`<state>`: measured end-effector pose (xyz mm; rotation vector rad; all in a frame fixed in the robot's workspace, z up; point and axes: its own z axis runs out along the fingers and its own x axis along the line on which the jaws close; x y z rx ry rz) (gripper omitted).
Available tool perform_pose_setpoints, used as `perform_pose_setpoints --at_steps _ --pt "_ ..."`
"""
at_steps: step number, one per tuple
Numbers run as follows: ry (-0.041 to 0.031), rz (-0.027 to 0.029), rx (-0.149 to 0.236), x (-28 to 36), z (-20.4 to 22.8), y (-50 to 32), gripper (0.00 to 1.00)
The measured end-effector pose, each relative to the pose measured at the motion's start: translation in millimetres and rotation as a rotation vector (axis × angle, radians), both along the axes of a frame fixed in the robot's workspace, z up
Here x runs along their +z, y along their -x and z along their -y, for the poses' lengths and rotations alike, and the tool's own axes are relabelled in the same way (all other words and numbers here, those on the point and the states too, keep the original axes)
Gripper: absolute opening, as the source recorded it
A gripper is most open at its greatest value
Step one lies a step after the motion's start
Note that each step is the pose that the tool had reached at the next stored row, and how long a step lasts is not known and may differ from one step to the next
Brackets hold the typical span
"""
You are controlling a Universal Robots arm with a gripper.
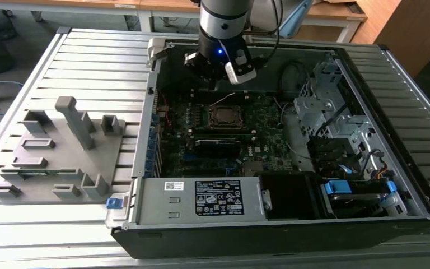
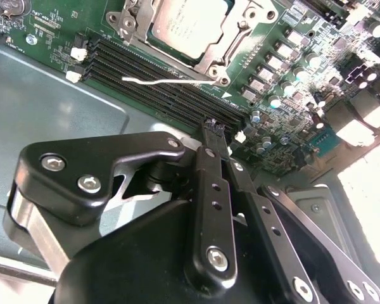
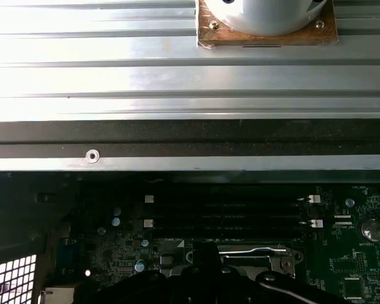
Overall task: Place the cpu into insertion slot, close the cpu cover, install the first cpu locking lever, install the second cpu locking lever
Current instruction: 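Install the first cpu locking lever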
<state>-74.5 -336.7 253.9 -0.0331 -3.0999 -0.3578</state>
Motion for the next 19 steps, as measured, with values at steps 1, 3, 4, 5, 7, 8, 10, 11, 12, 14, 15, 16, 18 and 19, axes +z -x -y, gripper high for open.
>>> perform_pose_setpoints --at_steps 1,3,4,5,7,8,10,11,12,14,15,16,18,19 --pt "-0.0001 0.0001 0.0 -0.3 0.0 -1.0 0.11" --pt "-0.0001 0.0001 0.0 -0.3 0.0 -2.1 0.11" --pt "-0.0001 0.0001 0.0 -0.3 0.0 -2.1 0.11" --pt "-0.0001 0.0 0.0 -0.3 0.0 -2.1 0.11" --pt "-0.0001 0.0001 0.0 -0.3 0.0 -2.2 0.11" --pt "-0.0001 0.0001 0.0 -0.3 0.0 -2.2 0.11" --pt "-0.0001 0.0001 0.0 -0.3 0.0 -2.2 0.11" --pt "-0.0001 0.0002 0.0 -0.3 0.0 -2.2 0.11" --pt "-0.0003 0.0008 0.0 -0.3 0.0 -2.2 0.11" --pt "-0.0005 0.0053 0.0 -0.4 0.0 -2.2 0.11" --pt "-0.0004 0.0107 0.0 -0.5 0.0 -2.2 0.11" --pt "-0.0003 0.0168 0.0 -0.5 0.0 -2.1 0.11" --pt "0.0034 0.0237 0.0 -0.7 0.0 -2.1 0.11" --pt "0.0049 0.0265 0.0 -0.8 0.0 -2.1 0.11"
